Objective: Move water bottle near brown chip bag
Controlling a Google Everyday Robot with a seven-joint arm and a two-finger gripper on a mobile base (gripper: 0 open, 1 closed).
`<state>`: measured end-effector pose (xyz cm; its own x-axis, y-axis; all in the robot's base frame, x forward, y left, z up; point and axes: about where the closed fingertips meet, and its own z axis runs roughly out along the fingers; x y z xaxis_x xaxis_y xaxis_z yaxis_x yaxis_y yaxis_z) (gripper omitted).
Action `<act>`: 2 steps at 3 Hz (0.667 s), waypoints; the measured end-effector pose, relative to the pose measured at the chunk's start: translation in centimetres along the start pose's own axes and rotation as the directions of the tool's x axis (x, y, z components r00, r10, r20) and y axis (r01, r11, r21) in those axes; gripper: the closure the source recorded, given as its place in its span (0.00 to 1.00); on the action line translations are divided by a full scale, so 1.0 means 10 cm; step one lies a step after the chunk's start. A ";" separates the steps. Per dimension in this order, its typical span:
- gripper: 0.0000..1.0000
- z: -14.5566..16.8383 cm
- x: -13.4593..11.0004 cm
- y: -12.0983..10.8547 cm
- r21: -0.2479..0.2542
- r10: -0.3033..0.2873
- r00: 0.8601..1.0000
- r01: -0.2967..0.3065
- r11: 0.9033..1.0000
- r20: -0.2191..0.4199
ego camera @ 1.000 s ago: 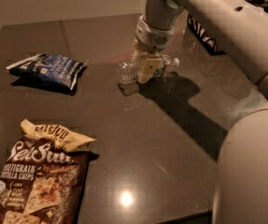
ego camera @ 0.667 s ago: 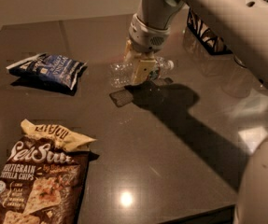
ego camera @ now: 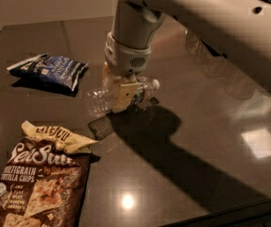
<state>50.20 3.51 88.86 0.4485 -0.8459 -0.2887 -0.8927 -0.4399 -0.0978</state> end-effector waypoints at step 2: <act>0.59 0.29 -0.25 0.26 -0.049 -0.034 0.998 0.031 0.998 -0.057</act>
Offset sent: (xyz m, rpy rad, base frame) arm -0.0499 0.0190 -0.0385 -0.1250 0.0224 0.0443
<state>46.63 5.32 86.59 0.4802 -0.8465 -0.2299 -0.8751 -0.4802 -0.0602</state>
